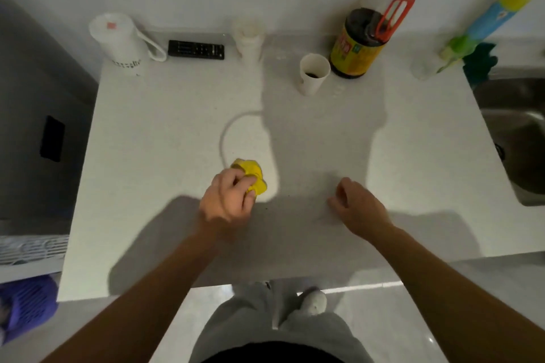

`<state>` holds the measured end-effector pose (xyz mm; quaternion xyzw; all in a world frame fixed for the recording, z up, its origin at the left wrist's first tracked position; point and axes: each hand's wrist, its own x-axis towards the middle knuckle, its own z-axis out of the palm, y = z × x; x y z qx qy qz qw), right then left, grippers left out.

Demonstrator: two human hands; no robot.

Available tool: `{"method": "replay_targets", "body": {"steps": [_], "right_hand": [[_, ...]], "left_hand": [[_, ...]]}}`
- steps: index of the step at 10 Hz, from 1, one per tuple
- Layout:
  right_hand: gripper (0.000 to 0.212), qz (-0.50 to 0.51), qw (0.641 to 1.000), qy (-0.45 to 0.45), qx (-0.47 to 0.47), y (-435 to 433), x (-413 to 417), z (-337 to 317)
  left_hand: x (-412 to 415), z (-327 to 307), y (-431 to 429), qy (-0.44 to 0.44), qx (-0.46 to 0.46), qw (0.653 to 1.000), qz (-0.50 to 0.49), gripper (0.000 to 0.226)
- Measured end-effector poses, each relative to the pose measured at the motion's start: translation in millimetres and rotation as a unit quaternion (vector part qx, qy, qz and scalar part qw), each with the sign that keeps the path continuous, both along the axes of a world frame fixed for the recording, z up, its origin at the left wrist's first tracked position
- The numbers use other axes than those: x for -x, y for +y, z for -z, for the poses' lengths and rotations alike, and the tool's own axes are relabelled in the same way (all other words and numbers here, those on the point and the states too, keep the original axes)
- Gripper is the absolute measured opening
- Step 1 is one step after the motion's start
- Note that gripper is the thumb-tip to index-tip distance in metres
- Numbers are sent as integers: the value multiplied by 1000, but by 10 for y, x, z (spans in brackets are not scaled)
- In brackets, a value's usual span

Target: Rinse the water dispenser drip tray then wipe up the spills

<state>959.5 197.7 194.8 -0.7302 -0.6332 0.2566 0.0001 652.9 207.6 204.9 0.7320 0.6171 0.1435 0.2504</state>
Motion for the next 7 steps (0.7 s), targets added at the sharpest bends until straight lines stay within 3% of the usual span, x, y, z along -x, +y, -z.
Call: {"method": "replay_targets", "body": {"steps": [1,2,3,5,6,7], "right_hand": [[24,22,999,-16,-26,-13,44,81],[21,28,999,-20,-29,-18,73,102],[23,18,1000,-17,-2,47,69,73],[20,-32,994,25,103,284,-57,-65],[16,-30,982,138,129,337,-240,-327],[7,-17,979,189,72,107,-596,-693]], "left_hand": [[-69,40,-12,24,-5,999,-30,27],[-93,6,56,44,-12,998,-31,32],[-164,-65,119,62,8,998,-21,57],[-173,-79,202,119,102,988,4,46],[-129,-267,80,66,63,996,-23,49],[6,-507,-551,-61,18,994,-94,36]]}}
